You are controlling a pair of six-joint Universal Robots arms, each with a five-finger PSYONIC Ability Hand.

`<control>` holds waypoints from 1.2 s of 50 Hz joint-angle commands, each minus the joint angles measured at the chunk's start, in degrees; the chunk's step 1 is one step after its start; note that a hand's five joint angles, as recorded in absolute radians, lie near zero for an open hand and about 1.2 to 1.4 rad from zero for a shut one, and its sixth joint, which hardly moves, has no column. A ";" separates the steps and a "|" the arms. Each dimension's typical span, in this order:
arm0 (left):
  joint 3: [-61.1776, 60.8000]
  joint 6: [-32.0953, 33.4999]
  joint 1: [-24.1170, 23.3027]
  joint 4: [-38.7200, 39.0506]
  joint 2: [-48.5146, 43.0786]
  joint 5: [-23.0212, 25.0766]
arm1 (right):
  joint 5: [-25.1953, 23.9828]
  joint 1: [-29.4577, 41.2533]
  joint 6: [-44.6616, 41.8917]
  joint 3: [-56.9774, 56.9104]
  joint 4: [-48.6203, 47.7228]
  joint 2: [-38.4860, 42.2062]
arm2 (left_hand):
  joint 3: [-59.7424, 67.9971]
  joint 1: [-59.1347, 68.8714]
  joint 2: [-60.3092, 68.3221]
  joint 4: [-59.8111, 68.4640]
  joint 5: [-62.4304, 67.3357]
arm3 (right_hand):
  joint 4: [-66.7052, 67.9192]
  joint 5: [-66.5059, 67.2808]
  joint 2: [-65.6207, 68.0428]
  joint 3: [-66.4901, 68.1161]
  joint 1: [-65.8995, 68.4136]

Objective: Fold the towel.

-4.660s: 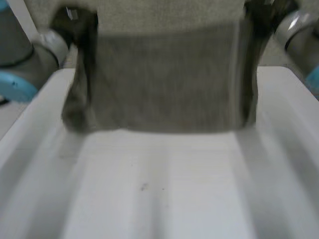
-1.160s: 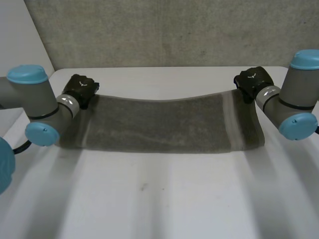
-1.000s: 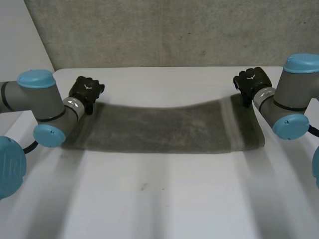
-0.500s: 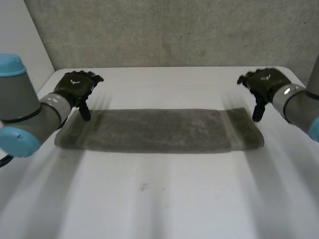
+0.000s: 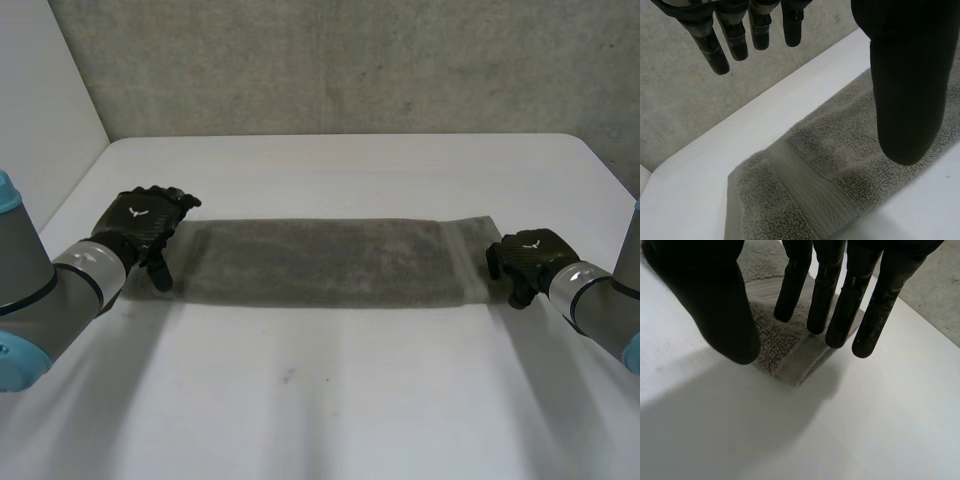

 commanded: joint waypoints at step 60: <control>-2.06 -1.42 1.14 1.05 0.52 0.03 | -16.46 -9.70 5.34 2.42 -7.41 2.86 | 0.31 0.13 0.51 0.32 -1.59 | -3.48 -2.82 -3.54 -3.45 -9.76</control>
